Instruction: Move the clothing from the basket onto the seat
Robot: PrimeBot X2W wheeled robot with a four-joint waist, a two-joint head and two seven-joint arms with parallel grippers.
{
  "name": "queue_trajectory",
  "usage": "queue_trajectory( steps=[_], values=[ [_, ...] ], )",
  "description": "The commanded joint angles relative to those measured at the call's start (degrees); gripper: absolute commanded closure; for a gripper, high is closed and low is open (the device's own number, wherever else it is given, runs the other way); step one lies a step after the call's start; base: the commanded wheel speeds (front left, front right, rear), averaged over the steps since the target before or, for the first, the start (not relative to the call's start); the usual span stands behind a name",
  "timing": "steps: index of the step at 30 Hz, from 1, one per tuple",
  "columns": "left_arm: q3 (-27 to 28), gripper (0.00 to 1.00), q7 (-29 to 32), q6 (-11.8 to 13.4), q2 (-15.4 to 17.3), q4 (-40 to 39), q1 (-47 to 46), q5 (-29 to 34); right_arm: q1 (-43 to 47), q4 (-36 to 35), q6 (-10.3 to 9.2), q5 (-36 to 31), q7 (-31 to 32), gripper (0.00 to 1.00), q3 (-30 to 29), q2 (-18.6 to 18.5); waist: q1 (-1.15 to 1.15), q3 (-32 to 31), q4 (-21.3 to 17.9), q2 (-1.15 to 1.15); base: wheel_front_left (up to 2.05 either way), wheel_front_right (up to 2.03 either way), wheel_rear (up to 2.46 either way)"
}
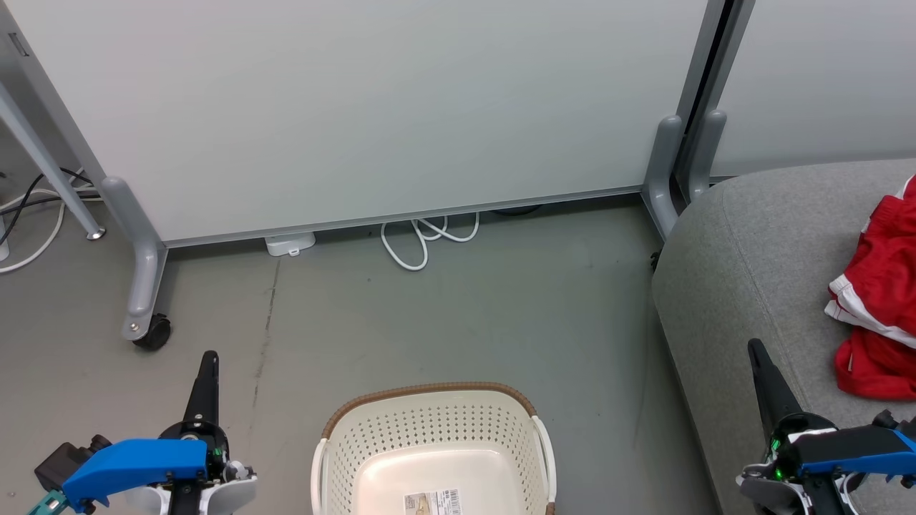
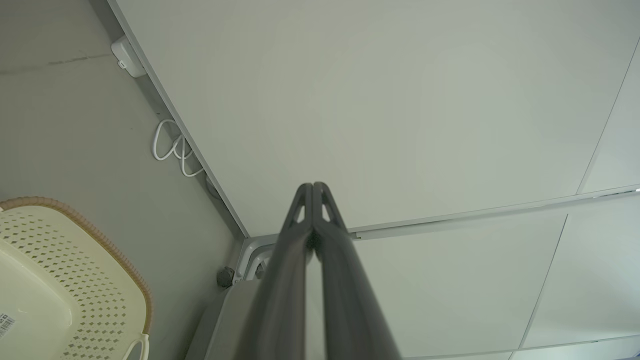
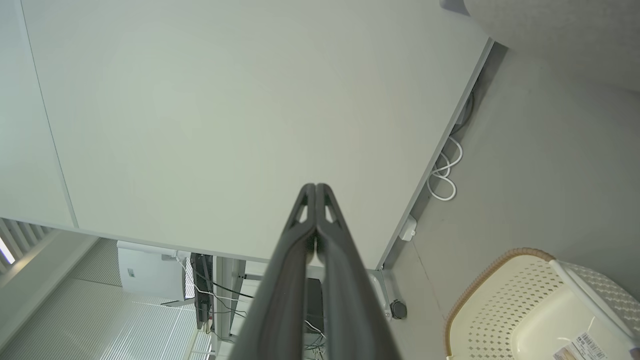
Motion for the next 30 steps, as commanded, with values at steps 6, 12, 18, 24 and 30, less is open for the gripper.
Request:
queue_trajectory(
  steps=[6,12,18,24,30],
  values=[
    [0.9,1.00,1.0,-0.1,-0.1,-0.8,-1.2,-3.1,-1.3,0.0,0.03,3.8,0.5,1.00,-0.2,-0.3,0.00,0.0,-0.2,0.00,0.00,0.00,0.00],
    [1.5,1.00,1.6,-0.1,-0.2,-1.0,-1.4,-5.3,-1.5,0.2,0.02,6.4,0.9,1.00,-0.3,-0.4,0.00,-0.1,-0.4,0.00,0.00,0.00,0.00],
    [2.0,1.00,2.4,-0.1,-0.3,-1.3,-1.7,-7.5,-1.6,0.3,0.02,9.0,1.1,1.00,-0.4,-0.4,0.00,-0.1,-0.6,0.00,0.00,0.00,0.00],
    [2.4,1.00,3.0,-0.1,-0.5,-1.5,-1.7,-9.5,-1.8,0.5,0.02,11.5,1.4,1.00,-0.5,-0.4,0.00,-0.1,-0.7,0.00,0.00,0.00,0.00],
    [2.8,1.00,3.6,-0.1,-0.6,-1.8,-2.0,-11.5,-2.1,0.6,0.02,13.8,1.7,1.00,-0.6,-0.4,0.00,-0.1,-0.9,0.00,0.00,0.00,0.00]
  ],
)
